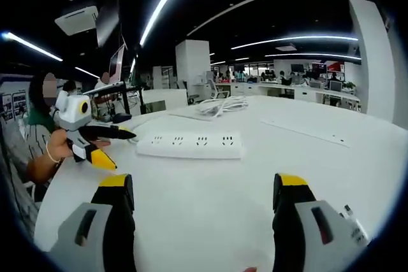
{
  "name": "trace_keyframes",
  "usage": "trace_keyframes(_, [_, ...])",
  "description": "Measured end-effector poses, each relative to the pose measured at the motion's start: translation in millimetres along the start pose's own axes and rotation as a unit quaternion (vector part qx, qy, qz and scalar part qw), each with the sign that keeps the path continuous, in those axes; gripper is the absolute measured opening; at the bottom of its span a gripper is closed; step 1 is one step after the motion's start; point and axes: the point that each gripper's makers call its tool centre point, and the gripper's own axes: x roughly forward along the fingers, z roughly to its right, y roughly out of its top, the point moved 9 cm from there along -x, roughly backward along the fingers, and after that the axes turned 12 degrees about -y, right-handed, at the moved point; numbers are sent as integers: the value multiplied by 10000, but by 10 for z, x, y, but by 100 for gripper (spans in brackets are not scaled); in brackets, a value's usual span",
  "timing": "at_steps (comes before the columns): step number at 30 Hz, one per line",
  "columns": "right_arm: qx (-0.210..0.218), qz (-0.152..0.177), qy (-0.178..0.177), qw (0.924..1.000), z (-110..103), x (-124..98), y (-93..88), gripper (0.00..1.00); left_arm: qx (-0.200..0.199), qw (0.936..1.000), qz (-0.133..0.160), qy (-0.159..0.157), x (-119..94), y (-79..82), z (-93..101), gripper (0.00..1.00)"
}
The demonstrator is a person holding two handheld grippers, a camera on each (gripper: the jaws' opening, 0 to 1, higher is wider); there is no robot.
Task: Straighten the power strip on the desk, plug the charger into it
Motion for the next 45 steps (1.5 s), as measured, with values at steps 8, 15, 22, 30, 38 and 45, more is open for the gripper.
trace_keyframes(8, [-57, -30, -11, 10000, 32, 84, -8, 90, -22, 10000, -48, -8, 29, 6, 10, 85])
trace_keyframes(15, [-135, -65, -19, 9999, 82, 166, -2, 90, -17, 10000, -41, 3, 38, 29, 4, 85])
trace_keyframes(22, [-127, -84, -17, 9999, 109, 228, -4, 90, -42, 10000, -3, 34, 33, 57, -17, 84])
trace_keyframes(30, [-47, -96, -38, 9999, 159, 278, -26, 90, -51, 10000, 51, 58, 35, 83, -26, 85])
trace_keyframes(38, [-99, -120, -50, 9999, 200, 333, -27, 89, -54, 9999, 20, 96, 63, 87, -46, 84])
trace_keyframes(45, [-128, -141, -20, 9998, 234, 418, -19, 89, -76, 9999, -26, 150, 82, 72, -67, 84])
